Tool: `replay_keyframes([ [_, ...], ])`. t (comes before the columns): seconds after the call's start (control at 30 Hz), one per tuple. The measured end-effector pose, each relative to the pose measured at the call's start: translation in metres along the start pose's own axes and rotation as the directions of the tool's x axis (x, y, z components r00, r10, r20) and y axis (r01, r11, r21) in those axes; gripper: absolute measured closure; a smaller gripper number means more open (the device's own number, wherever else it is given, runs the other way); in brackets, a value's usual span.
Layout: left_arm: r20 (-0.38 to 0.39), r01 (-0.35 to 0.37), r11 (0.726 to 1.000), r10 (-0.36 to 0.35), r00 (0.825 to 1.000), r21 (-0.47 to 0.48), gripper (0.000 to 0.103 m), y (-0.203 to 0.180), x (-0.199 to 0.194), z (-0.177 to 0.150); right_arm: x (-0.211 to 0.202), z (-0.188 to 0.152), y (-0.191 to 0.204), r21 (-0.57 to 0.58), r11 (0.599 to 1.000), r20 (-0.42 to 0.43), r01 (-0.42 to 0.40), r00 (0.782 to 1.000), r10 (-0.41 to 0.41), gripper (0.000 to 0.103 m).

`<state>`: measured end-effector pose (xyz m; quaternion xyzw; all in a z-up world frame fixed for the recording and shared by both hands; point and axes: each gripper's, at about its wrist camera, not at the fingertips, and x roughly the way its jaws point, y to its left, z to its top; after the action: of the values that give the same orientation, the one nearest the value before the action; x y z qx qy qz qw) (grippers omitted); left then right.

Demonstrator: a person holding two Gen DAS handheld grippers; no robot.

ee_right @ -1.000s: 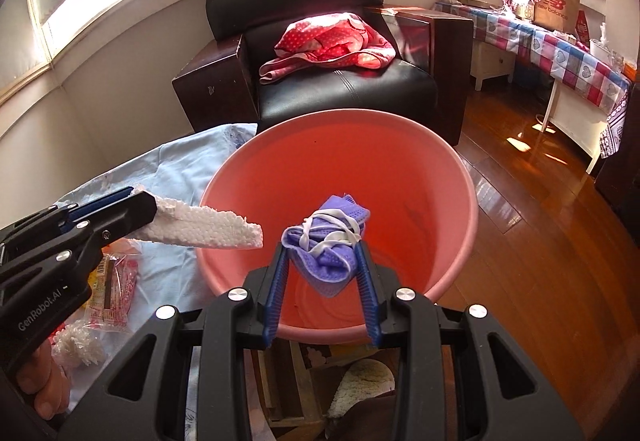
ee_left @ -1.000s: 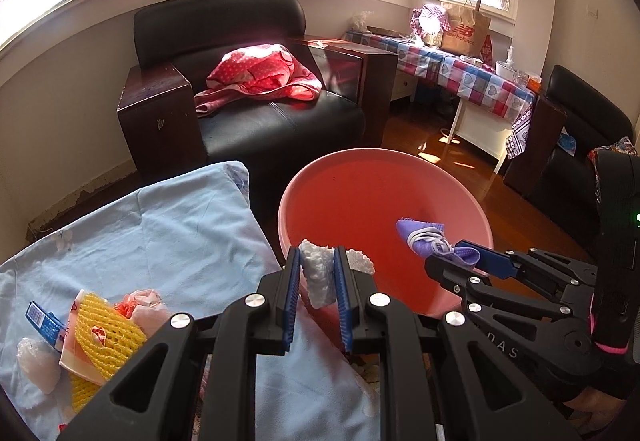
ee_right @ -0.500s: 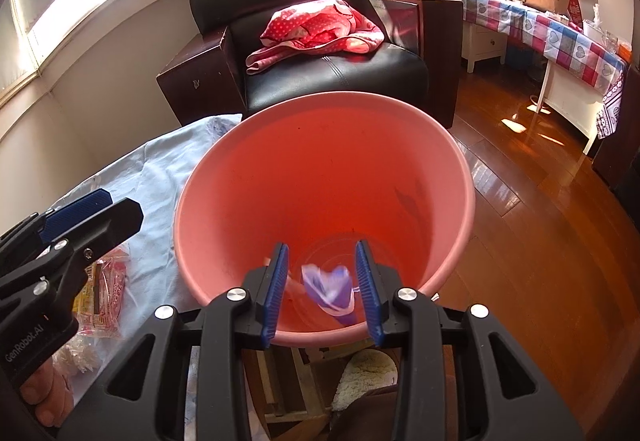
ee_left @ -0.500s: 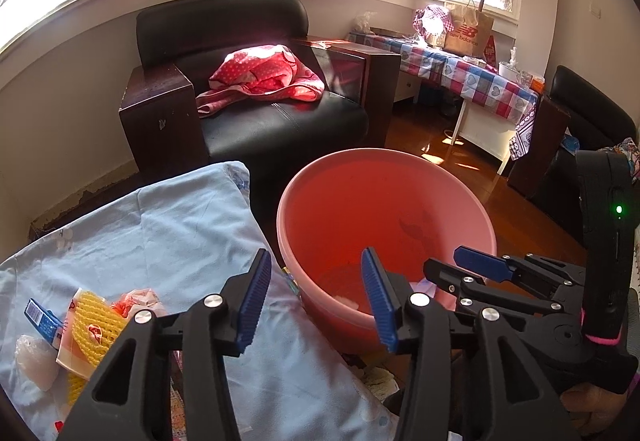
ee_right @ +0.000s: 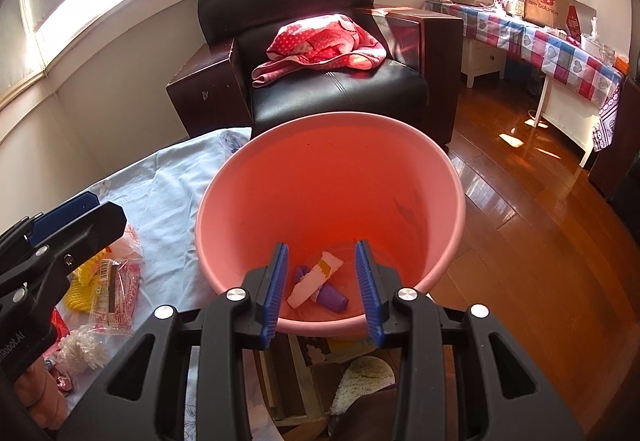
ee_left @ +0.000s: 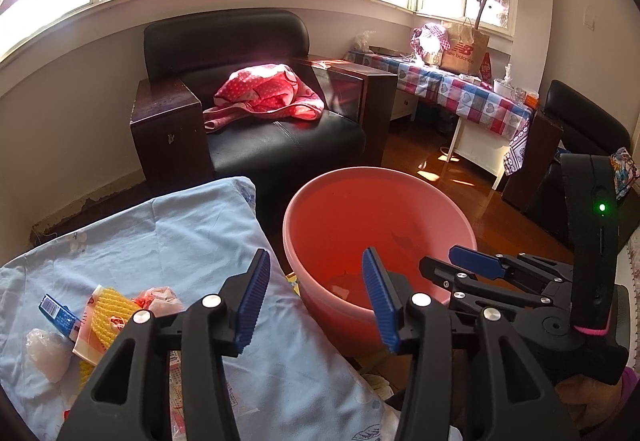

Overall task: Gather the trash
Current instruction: 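Move both open tools back over the trash on the table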

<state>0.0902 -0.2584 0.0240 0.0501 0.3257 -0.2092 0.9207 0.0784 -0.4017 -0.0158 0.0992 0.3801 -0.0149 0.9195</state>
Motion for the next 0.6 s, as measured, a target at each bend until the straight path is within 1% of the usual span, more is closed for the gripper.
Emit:
replay_keyframes([
  [0.13,0.038,0.008,1.000,-0.007,0.999,-0.027,0.055,0.013,-0.021,-0.002,-0.015,0.001,0.004,-0.015,1.000,0.044,-0.024,0.999,0.025,0.067],
  [0.27,0.076,-0.008,0.998,0.013,0.997,-0.057,0.054,0.032,-0.045,-0.008,-0.029,0.002,0.010,-0.032,0.999,0.080,-0.043,0.996,0.045,0.067],
  [0.47,0.111,-0.060,0.993,0.072,0.991,-0.104,0.053,0.067,-0.081,-0.022,-0.044,0.000,0.032,-0.079,0.993,0.095,-0.090,0.991,0.097,0.067],
  [0.6,0.122,-0.104,0.985,0.121,0.985,-0.135,0.053,0.093,-0.105,-0.035,-0.046,-0.007,0.053,-0.116,0.985,0.085,-0.129,0.987,0.139,0.067],
])
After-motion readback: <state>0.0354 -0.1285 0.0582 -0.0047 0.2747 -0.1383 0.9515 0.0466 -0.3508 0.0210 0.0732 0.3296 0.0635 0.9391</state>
